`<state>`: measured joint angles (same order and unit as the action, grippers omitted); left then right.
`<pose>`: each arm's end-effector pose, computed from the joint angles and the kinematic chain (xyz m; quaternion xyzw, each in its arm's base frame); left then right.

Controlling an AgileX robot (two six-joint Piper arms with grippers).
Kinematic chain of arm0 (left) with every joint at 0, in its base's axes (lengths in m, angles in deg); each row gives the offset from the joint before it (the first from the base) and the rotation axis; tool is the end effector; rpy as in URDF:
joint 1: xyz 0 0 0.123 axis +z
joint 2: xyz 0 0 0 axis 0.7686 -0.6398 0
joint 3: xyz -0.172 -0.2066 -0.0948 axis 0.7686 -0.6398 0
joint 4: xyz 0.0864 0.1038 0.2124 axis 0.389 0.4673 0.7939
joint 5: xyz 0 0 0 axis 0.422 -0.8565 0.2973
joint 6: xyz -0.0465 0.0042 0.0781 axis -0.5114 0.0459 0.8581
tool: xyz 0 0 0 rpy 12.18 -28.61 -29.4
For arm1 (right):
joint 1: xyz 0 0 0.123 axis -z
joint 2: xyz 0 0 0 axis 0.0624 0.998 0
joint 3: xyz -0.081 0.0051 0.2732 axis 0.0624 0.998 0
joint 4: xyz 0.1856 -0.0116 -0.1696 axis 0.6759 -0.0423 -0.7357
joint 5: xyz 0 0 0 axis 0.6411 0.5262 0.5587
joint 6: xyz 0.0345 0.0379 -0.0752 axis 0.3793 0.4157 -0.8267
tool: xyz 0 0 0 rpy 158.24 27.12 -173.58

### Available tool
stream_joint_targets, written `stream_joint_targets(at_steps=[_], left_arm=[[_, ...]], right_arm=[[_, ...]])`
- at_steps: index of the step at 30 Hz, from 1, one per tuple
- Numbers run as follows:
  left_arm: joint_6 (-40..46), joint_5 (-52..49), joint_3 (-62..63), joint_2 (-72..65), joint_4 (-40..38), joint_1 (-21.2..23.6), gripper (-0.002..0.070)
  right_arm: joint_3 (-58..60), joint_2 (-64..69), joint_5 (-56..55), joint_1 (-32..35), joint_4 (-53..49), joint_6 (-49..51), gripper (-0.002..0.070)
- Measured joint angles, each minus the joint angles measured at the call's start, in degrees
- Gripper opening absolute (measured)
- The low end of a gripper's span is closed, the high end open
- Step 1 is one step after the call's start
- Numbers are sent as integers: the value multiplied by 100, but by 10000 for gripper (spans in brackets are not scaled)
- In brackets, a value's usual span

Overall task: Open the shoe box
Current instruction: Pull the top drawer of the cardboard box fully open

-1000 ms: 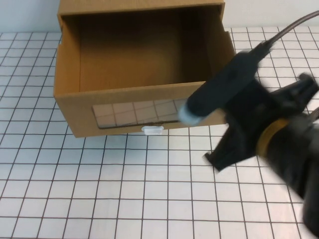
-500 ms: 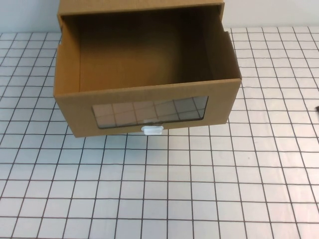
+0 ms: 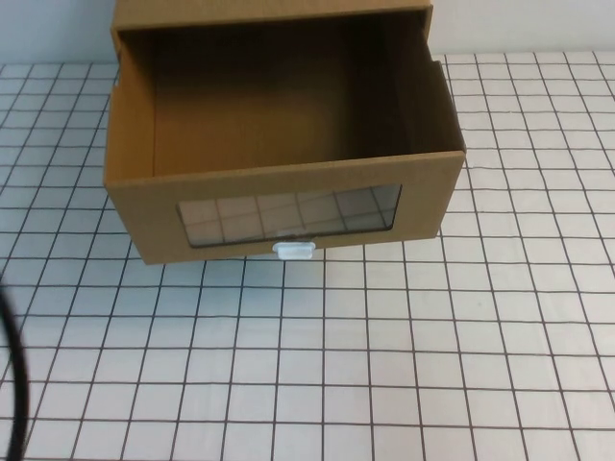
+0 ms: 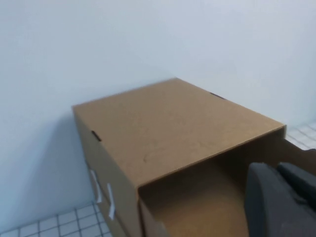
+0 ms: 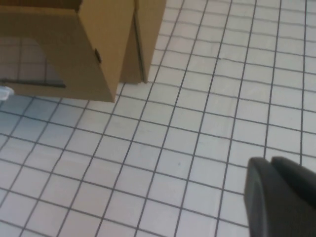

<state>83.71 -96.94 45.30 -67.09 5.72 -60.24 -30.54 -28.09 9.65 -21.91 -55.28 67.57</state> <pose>0.0950 -0.0391 0.4745 0.1958 0.7043 -0.1008 0.6749 0.1135 0.0380 0.3500 -0.0876 0.8638 0.1098 0.4839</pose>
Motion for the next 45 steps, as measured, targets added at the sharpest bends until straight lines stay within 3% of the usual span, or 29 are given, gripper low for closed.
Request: stream_joint_targets(at_steps=[5,12,17,26,45], left_arm=[[14,1114,-2097,1823,-41,0,-2],[14,1696,-4297,3875,-41,0,-2],[14,2182,-5211,4067,-53,0,-2],[14,4198,-6542,3901,-100,0,-2],[14,3093,-6717,3901,-114,0,-2]], right_arm=[[932,-1269,-656,0,86,0,-13],[1573,-2376,-999,0,103,0,-13],[1742,-2443,-1025,0,178,0,-13],[1788,-2443,-1170,0,318,0,-13],[1788,-2443,-881,0,332,0,-13]])
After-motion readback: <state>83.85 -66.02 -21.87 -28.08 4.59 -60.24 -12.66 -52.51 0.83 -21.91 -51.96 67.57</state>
